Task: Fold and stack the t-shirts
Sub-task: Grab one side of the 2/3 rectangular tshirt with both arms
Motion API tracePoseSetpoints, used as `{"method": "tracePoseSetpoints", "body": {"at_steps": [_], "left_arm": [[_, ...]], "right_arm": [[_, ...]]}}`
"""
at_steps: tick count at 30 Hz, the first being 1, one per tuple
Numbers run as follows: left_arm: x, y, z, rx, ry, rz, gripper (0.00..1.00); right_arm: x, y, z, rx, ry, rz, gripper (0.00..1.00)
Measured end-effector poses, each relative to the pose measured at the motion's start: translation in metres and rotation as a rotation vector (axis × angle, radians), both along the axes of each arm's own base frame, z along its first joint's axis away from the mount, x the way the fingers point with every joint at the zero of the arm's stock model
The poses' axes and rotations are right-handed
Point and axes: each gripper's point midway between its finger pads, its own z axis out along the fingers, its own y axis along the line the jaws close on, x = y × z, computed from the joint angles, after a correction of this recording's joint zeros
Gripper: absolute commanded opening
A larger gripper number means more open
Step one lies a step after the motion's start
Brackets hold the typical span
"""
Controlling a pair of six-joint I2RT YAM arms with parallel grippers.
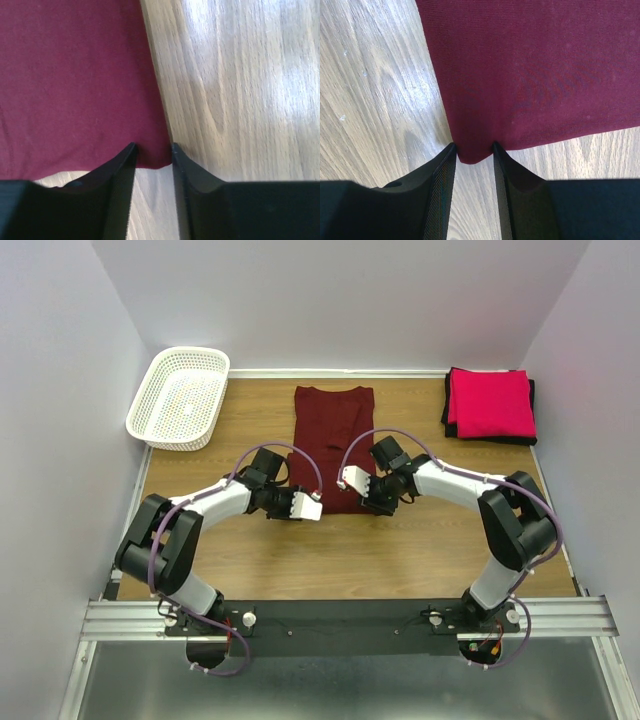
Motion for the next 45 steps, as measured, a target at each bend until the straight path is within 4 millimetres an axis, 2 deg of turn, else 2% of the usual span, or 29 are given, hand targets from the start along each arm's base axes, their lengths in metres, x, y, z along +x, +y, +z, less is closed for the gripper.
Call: {"method": "tracePoseSetpoints", "body": {"at_steps": [1, 4, 7, 12, 18, 19, 22, 23, 24, 25, 30, 33, 35, 39, 41, 45], "left_arm": [[0.001, -0.001, -0.001, 0.002, 0.001, -0.002, 0.29], [0.002, -0.001, -0.002, 0.016, -0.005, -0.008, 0.19], [0.002, -0.001, -0.003, 0.02, -0.009, -0.015, 0.12], [0.002, -0.001, -0.003, 0.022, -0.011, -0.022, 0.1], [0.002, -0.001, -0.003, 0.028, 0.0, -0.022, 0.1], [0.002, -0.001, -0.002, 0.028, 0.001, -0.022, 0.1], [0.001, 0.0, -0.002, 0.03, 0.007, -0.022, 0.07], [0.0, 0.0, -0.003, 0.031, 0.01, -0.022, 0.03], [0.0, 0.0, -0.002, 0.032, 0.012, -0.022, 0.03], [-0.001, 0.0, -0.002, 0.032, 0.016, -0.021, 0.0], [0.0, 0.001, 0.011, 0.026, 0.036, -0.009, 0.0], [0.009, 0.003, 0.036, -0.003, 0.016, 0.013, 0.0], [0.027, 0.005, 0.065, -0.032, -0.036, 0.04, 0.0], [0.041, 0.01, 0.101, -0.06, -0.102, 0.064, 0.0], [0.036, 0.01, 0.113, -0.069, -0.109, 0.057, 0.0], [0.014, 0.011, 0.129, -0.081, -0.095, 0.03, 0.0]], "right_arm": [[0.0, 0.0, 0.0, -0.001, -0.001, -0.002, 0.43], [0.0, 0.0, 0.002, -0.001, -0.003, -0.009, 0.43], [-0.001, -0.001, 0.007, 0.005, -0.008, -0.012, 0.43], [-0.002, 0.0, 0.015, 0.016, -0.011, -0.016, 0.43], [-0.005, -0.002, -0.001, -0.01, 0.027, -0.012, 0.4], [-0.004, -0.001, -0.001, -0.009, 0.025, -0.011, 0.38], [-0.004, -0.001, -0.001, -0.01, 0.026, -0.01, 0.16], [-0.003, -0.001, -0.002, -0.01, 0.023, -0.006, 0.05], [-0.003, -0.001, -0.002, -0.009, 0.023, -0.009, 0.01], [-0.003, 0.0, -0.001, -0.008, 0.024, -0.015, 0.01], [-0.003, 0.0, 0.004, 0.001, 0.031, -0.047, 0.01], [0.0, 0.001, 0.022, 0.023, 0.02, -0.081, 0.01], [0.011, 0.006, 0.048, 0.058, -0.016, -0.104, 0.01], [0.03, 0.013, 0.1, 0.133, -0.106, -0.129, 0.01], [0.029, 0.011, 0.12, 0.153, -0.13, -0.134, 0.01], [0.011, 0.005, 0.134, 0.162, -0.098, -0.128, 0.01]]}}
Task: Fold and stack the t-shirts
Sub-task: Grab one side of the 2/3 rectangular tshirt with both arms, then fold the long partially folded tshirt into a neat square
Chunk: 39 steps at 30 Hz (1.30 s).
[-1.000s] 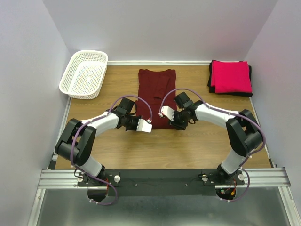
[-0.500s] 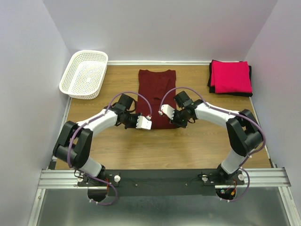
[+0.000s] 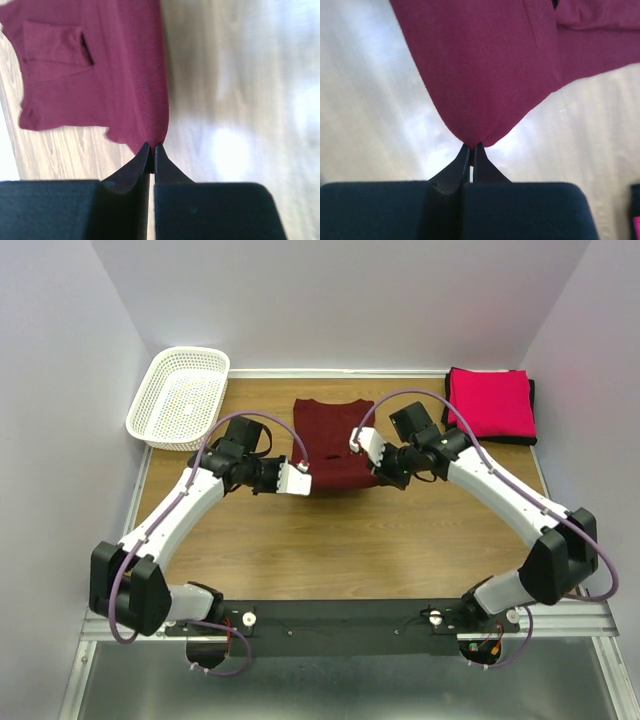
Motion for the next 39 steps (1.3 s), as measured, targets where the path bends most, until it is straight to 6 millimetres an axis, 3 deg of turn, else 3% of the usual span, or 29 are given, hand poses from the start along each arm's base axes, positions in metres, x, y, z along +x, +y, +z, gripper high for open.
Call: {"method": "tracePoseSetpoints", "body": {"at_steps": [5, 9, 13, 15, 17, 21, 22, 25, 27, 30, 33, 37, 39], "left_arm": [[-0.043, 0.0, 0.022, -0.023, 0.024, -0.063, 0.0], [-0.064, 0.001, 0.043, -0.046, 0.04, -0.084, 0.0], [-0.053, -0.003, 0.062, -0.066, 0.027, -0.061, 0.0], [-0.037, -0.005, 0.063, -0.069, 0.034, -0.035, 0.0], [-0.005, -0.006, 0.056, -0.068, 0.051, 0.005, 0.0], [0.053, -0.004, 0.029, -0.07, 0.115, 0.078, 0.0], [0.072, -0.004, 0.015, -0.068, 0.144, 0.099, 0.0], [0.107, -0.01, -0.012, -0.075, 0.188, 0.139, 0.01], [0.122, -0.014, -0.033, -0.077, 0.227, 0.165, 0.01], [0.13, -0.019, -0.059, -0.077, 0.277, 0.193, 0.02], [0.121, -0.02, -0.085, -0.061, 0.331, 0.215, 0.02], [0.09, -0.02, -0.119, -0.033, 0.418, 0.226, 0.02], [0.079, -0.02, -0.119, -0.038, 0.406, 0.217, 0.03]], "right_arm": [[-0.049, -0.009, 0.02, 0.035, 0.101, 0.047, 0.01], [-0.069, -0.013, 0.038, 0.059, 0.122, 0.063, 0.0], [-0.061, -0.012, 0.041, 0.052, 0.143, 0.059, 0.0], [-0.043, -0.012, 0.033, 0.04, 0.166, 0.048, 0.01], [-0.024, -0.015, 0.021, 0.025, 0.201, 0.032, 0.01], [0.035, -0.02, -0.008, 0.021, 0.235, -0.003, 0.01], [0.05, -0.022, -0.021, 0.021, 0.257, -0.015, 0.01], [0.079, -0.022, -0.05, 0.018, 0.287, -0.02, 0.01], [0.087, -0.022, -0.07, 0.008, 0.319, -0.027, 0.01], [0.09, -0.021, -0.104, -0.006, 0.381, -0.033, 0.0], [0.087, -0.02, -0.126, -0.01, 0.427, -0.04, 0.01], [0.081, -0.017, -0.13, 0.017, 0.438, -0.041, 0.01], [0.073, -0.017, -0.132, 0.029, 0.44, -0.041, 0.0]]}}
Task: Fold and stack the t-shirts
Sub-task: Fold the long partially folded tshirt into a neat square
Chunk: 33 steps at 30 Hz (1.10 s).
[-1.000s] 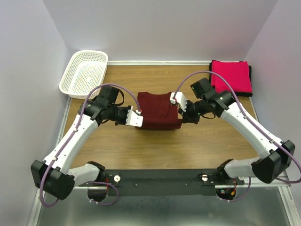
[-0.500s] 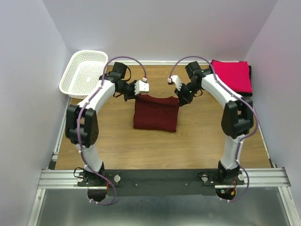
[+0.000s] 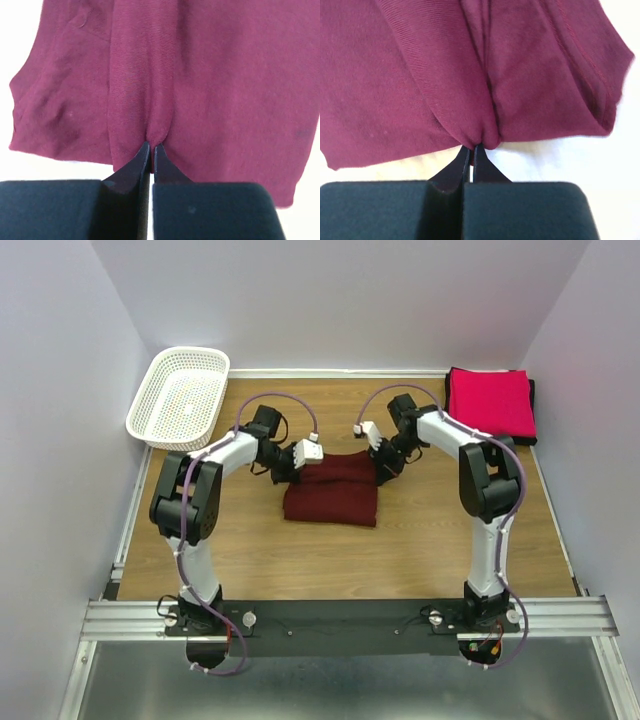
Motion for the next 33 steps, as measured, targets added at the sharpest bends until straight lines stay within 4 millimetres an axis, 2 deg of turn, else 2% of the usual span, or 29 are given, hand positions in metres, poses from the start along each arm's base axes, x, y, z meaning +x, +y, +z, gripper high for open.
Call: {"method": "tracePoseSetpoints", "body": {"at_steps": [2, 7, 8, 9, 12, 13, 16, 17, 19, 21, 23, 25, 28, 30, 33], "left_arm": [[-0.025, 0.004, 0.001, 0.009, 0.019, -0.013, 0.03], [-0.074, 0.011, 0.011, 0.02, 0.058, -0.053, 0.04], [-0.082, 0.013, 0.015, 0.019, 0.063, -0.059, 0.05], [-0.088, 0.015, 0.021, 0.017, 0.062, -0.062, 0.15], [-0.096, 0.016, 0.033, 0.005, 0.047, -0.069, 0.3], [-0.097, 0.017, 0.037, -0.002, 0.043, -0.069, 0.39], [-0.09, 0.018, 0.047, -0.019, 0.028, -0.052, 0.47], [-0.085, 0.017, 0.051, -0.029, 0.019, -0.044, 0.55], [-0.072, 0.014, 0.067, -0.062, -0.024, -0.034, 0.61], [-0.06, 0.009, 0.081, -0.092, -0.07, -0.039, 0.62], [-0.047, -0.003, 0.102, -0.13, -0.139, -0.065, 0.63], [-0.039, -0.016, 0.116, -0.153, -0.185, -0.099, 0.63], [-0.026, -0.036, 0.124, -0.177, -0.221, -0.148, 0.63], [-0.019, -0.048, 0.116, -0.178, -0.218, -0.176, 0.63], [-0.014, -0.063, 0.094, -0.163, -0.18, -0.217, 0.63]], "right_arm": [[-0.014, 0.0, 0.001, 0.01, 0.009, 0.004, 0.01], [-0.076, 0.001, 0.003, 0.013, 0.092, 0.033, 0.01], [-0.085, 0.001, 0.005, 0.014, 0.105, 0.037, 0.06], [-0.096, 0.001, 0.008, 0.016, 0.118, 0.038, 0.12], [-0.107, 0.003, 0.026, 0.032, 0.117, 0.021, 0.43], [-0.106, 0.003, 0.035, 0.036, 0.117, 0.007, 0.56], [-0.092, 0.006, 0.057, 0.062, 0.095, -0.02, 0.58], [-0.086, 0.008, 0.065, 0.077, 0.092, -0.036, 0.57], [-0.061, 0.014, 0.089, 0.133, 0.06, -0.084, 0.52], [-0.039, 0.021, 0.107, 0.187, 0.045, -0.118, 0.45], [-0.022, 0.028, 0.112, 0.224, 0.071, -0.151, 0.43], [-0.004, 0.034, 0.107, 0.25, 0.105, -0.184, 0.41], [0.012, 0.042, 0.083, 0.257, 0.195, -0.238, 0.39], [0.02, 0.046, 0.066, 0.251, 0.249, -0.267, 0.36], [0.027, 0.051, 0.046, 0.245, 0.313, -0.304, 0.36]]}}
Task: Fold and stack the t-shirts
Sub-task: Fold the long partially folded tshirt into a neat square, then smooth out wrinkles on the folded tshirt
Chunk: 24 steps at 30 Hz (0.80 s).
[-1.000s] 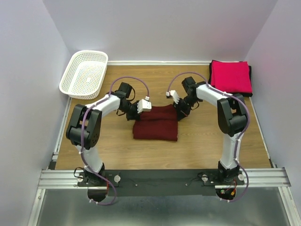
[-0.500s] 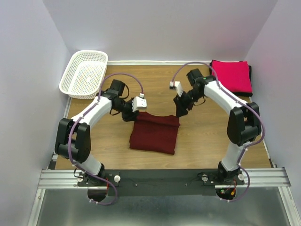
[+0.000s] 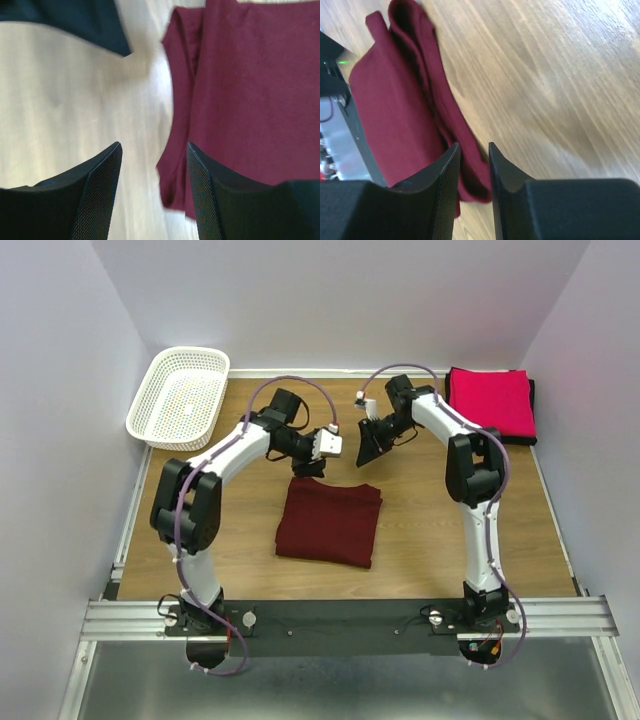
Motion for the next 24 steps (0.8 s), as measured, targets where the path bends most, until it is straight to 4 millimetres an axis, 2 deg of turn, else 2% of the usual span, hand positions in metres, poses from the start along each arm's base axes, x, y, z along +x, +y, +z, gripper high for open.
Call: {"method": "tracePoseSetpoints", "body": {"at_steps": [4, 9, 13, 16, 17, 18, 19, 24], "left_arm": [[-0.01, -0.013, -0.038, 0.043, 0.084, -0.044, 0.62], [-0.032, -0.021, -0.059, 0.075, 0.162, -0.103, 0.6], [-0.043, -0.023, -0.067, 0.095, 0.197, -0.13, 0.56], [-0.048, -0.027, -0.075, 0.106, 0.228, -0.15, 0.45], [-0.05, -0.028, -0.079, 0.11, 0.24, -0.157, 0.35], [-0.051, -0.029, -0.082, 0.114, 0.249, -0.159, 0.31], [-0.052, -0.029, -0.085, 0.117, 0.259, -0.161, 0.23], [-0.054, -0.03, -0.085, 0.116, 0.266, -0.163, 0.03]], "right_arm": [[0.003, 0.007, -0.004, 0.024, 0.053, -0.023, 0.36], [0.0, 0.014, 0.002, 0.074, 0.099, -0.031, 0.36], [-0.004, 0.016, 0.002, 0.098, 0.127, -0.031, 0.36], [-0.007, 0.017, 0.001, 0.108, 0.145, -0.031, 0.36], [-0.008, 0.018, 0.002, 0.112, 0.15, -0.032, 0.36], [-0.008, 0.018, 0.002, 0.117, 0.154, -0.032, 0.35], [-0.009, 0.019, 0.003, 0.122, 0.157, -0.032, 0.35], [-0.012, 0.022, 0.003, 0.152, 0.176, -0.028, 0.33]]}}
